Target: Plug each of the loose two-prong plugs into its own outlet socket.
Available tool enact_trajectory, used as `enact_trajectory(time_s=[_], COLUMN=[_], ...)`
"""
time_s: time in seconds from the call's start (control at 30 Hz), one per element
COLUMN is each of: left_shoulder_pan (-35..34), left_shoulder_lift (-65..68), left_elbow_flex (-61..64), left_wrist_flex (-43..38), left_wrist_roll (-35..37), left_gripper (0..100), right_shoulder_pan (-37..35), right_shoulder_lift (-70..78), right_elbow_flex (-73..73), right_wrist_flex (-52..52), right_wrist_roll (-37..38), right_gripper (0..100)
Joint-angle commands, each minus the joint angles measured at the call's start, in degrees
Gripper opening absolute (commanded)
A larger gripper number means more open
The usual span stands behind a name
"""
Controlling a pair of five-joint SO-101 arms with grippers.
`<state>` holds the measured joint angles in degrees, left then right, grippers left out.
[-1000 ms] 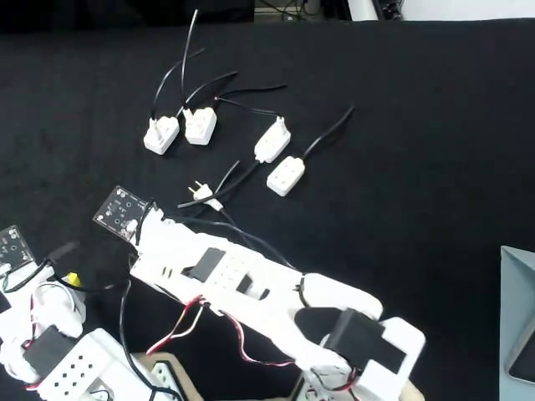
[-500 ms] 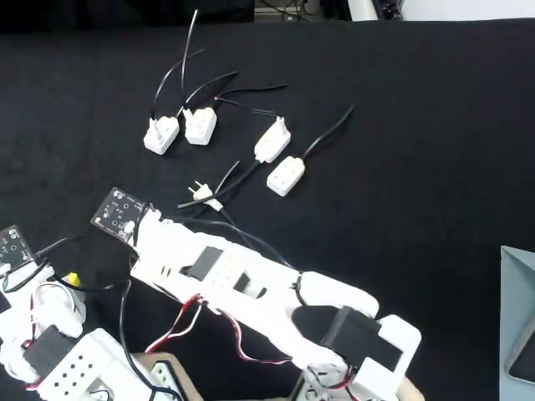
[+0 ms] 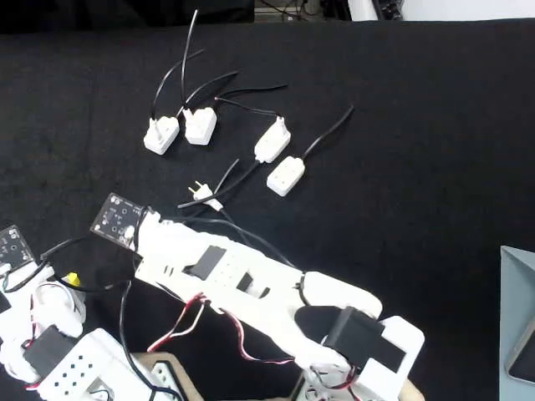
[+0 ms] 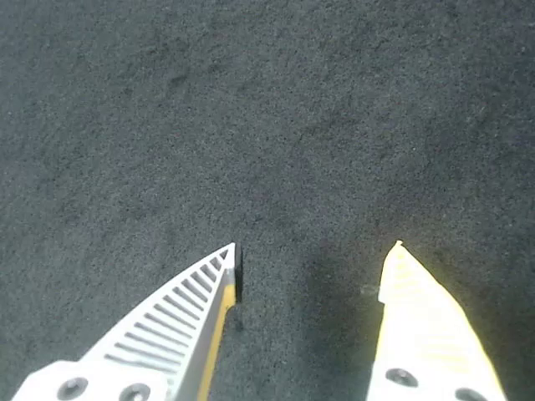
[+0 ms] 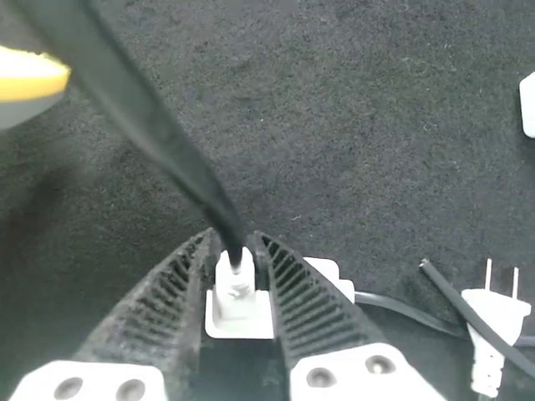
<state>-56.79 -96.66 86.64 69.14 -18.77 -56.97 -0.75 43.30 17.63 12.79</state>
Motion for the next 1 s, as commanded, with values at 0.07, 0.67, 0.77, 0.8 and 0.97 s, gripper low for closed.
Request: enact_trajectory(time_s=[0.07, 0.67, 0.77, 0.8, 0.97], left_shoulder_pan=[-0.48, -0.48, -0.48, -0.48, -0.48], left_shoulder_lift=[-0.44, -0.44, -0.44, -0.44, -0.44], left_elbow_flex=[-0.22, -0.22, -0.22, -0.13, 0.92], left_wrist_flex=[-1.05, -1.05, -1.05, -1.05, -2.81], left_wrist_roll=[0.53, 0.53, 0.53, 0.53, 0.53], left_gripper=[28, 28, 28, 28, 28], right_shoulder_pan=[1.76, 1.76, 1.76, 1.76, 1.76], right_shoulder_lift=[0.92, 0.31, -1.8, -2.95, -8.4], right_elbow_flex=[2.77, 9.98, 9.63, 9.63, 9.71], right_wrist_flex=[1.23, -15.74, -10.11, -8.09, 0.53], right_wrist_roll=[1.58, 3.25, 3.52, 3.52, 3.34], right_gripper=[1.1, 1.1, 1.1, 1.1, 1.1])
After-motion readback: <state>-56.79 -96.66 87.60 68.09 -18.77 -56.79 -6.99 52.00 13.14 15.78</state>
